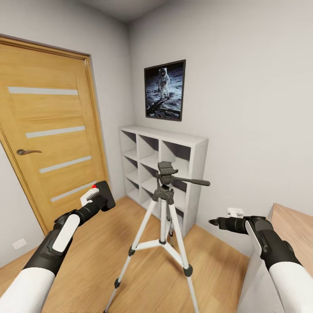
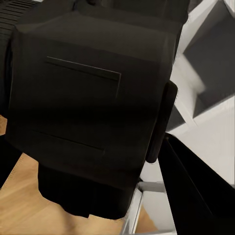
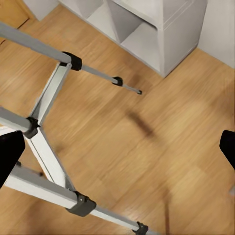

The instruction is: Attach the digital camera to the camera tripod in the bedroom.

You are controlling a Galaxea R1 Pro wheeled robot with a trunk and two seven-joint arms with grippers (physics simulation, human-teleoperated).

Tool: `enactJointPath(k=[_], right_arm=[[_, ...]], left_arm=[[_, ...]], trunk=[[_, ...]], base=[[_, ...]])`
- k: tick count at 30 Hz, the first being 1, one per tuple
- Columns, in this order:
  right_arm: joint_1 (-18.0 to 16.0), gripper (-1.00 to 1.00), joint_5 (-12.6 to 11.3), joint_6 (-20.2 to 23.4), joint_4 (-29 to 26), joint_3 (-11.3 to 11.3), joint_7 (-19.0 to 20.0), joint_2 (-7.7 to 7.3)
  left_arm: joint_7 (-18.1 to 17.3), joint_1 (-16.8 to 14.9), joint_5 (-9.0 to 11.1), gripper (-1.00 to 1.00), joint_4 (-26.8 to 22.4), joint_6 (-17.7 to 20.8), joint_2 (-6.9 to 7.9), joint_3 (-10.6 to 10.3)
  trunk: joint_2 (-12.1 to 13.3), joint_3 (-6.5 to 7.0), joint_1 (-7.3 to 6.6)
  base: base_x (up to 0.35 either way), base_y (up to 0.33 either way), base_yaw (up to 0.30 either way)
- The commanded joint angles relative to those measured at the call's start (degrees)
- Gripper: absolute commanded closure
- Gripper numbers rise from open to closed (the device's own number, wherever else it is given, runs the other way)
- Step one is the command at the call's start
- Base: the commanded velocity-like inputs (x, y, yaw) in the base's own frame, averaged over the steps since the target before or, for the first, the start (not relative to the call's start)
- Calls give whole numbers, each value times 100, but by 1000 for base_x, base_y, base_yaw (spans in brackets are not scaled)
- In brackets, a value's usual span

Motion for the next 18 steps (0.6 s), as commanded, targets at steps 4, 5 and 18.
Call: enactJointPath(k=[4, 5, 18], right_arm=[[0, -100, -29, 16, 0, -4, -102, 8], [0, -100, -29, 16, 0, -2, -107, 8], [0, -100, -24, 15, -4, 5, -112, 8]], left_arm=[[32, -2, 56, 100, -7, 19, -6, 2], [32, -2, 56, 100, -9, 18, -8, 1], [35, -1, 57, 100, 14, 17, -62, -16]], trunk=[[-5, 8, 3], [-5, 11, 3], [-5, 31, 3]], base=[[6, -4, 245], [1, -1, 263], [0, -1, 144]])
